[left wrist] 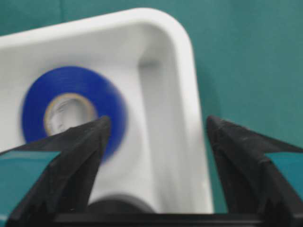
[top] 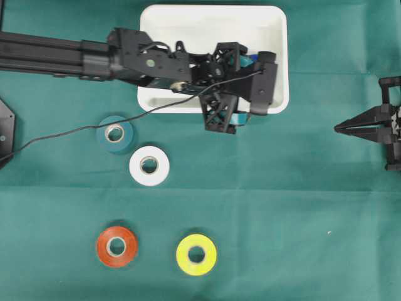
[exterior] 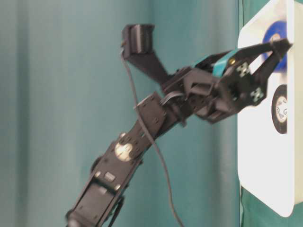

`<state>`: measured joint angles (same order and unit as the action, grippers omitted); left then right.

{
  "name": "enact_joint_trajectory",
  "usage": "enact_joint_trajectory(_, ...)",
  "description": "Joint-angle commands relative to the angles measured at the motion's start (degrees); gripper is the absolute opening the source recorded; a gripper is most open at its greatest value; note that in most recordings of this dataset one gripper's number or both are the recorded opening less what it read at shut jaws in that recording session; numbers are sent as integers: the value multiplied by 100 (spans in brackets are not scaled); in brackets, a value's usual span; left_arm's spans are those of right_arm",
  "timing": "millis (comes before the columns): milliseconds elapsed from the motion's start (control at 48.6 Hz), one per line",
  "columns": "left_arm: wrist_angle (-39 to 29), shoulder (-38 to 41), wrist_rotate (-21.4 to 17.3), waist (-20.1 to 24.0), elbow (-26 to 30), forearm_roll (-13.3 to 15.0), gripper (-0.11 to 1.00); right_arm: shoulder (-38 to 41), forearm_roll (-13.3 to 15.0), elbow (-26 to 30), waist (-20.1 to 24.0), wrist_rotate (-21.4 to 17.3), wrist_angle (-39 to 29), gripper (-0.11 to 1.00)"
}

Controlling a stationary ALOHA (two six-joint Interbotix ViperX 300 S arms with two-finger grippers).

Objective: Put the tape into the white case with the left arm.
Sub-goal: 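Carry the blue tape into the tray and release it, then withdraw the left gripper toward the teal tape roll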

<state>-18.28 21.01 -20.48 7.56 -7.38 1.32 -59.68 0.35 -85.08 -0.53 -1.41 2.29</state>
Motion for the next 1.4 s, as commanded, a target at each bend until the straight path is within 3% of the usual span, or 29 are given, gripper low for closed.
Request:
enact_joint_trajectory(0, 18, -554, 18, -141, -132, 0, 81, 35, 0, 62, 0, -9, 26, -9)
enact_joint_trajectory(288, 53, -1450, 53, -466, -940, 9, 81, 35, 0, 62, 0, -9, 35, -9)
enact_joint_trajectory(926, 202, -3032, 765, -598, -2742, 9, 81, 35, 0, 62, 0, -9, 26, -9)
enact_joint_trajectory(1379, 677, -3955, 817, -712, -3771, 26, 81, 26, 9, 62, 0, -9, 35, -9)
